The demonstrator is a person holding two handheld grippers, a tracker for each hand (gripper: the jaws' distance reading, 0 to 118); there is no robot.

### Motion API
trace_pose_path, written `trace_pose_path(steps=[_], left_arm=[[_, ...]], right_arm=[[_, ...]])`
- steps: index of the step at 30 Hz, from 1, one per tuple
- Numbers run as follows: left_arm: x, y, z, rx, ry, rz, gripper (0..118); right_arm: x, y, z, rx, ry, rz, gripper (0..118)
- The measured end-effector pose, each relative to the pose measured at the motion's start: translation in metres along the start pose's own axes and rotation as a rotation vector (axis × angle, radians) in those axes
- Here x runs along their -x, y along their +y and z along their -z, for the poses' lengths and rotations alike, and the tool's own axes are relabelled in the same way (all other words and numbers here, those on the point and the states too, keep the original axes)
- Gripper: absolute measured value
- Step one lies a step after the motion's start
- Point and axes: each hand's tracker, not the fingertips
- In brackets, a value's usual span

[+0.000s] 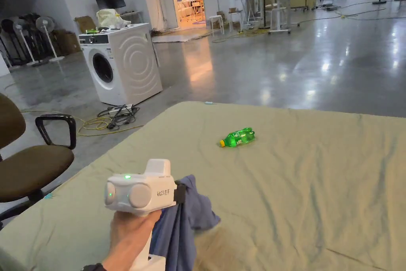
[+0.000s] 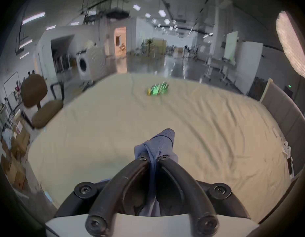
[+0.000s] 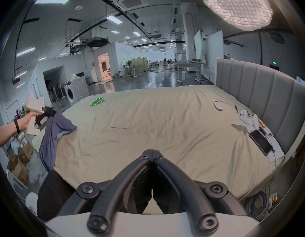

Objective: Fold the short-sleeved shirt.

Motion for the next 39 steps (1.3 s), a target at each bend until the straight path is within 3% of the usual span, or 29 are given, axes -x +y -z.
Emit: trace_pose_path(steps=[3,9,12,16,20,25,30,31,32,34,35,39], left_arm=[[-0.039,0.037,-0.011,-0.081,-0.041,0.078,6],[-0.174,0.061,0.012,-0.115,-0.276,0.208,6],[-0.263,0.018,0.027,-0.042,-0.434,0.310,6],[-0.371,-0.076,0.028,0.124,-0.659,0.321,6],[-0.468,-0.182,0.002,0.296,-0.849,0.470,6],[-0.537,-0.258,-0.041,0.427,-1.019,0.462,6],[-0.552,-0.278,-0.046,0.437,-1.012,0.462,8],[-0.545,-0.274,-0.042,0.437,-1.041,0.459,13],[-0.538,-0.264,-0.043,0.482,-1.133,0.424,33],[-0.511,-0.248,-0.048,0.462,-1.124,0.367,74],[-0.492,-0.237,-0.054,0.419,-1.104,0.352,84],[-0.405,-0.181,-0.079,0.254,-1.012,0.277,84]], right_arm=[[-0.014,-0.009,-0.011,0.006,-0.033,0.065,0],[-0.032,-0.018,-0.036,-0.009,-0.104,0.078,0],[-0.041,-0.024,-0.050,-0.022,-0.142,0.104,0],[-0.057,-0.037,-0.065,-0.018,-0.189,0.128,0],[-0.074,-0.053,-0.074,0.004,-0.217,0.156,0],[-0.088,-0.069,-0.087,0.017,-0.267,0.173,0],[-0.095,-0.079,-0.088,0.037,-0.281,0.187,0],[-0.095,-0.079,-0.087,0.036,-0.277,0.187,0],[-0.095,-0.079,-0.084,0.031,-0.265,0.190,0],[-0.093,-0.076,-0.076,0.026,-0.237,0.190,0],[-0.090,-0.072,-0.071,0.016,-0.222,0.182,0],[-0.073,-0.051,-0.050,-0.044,-0.144,0.158,0]])
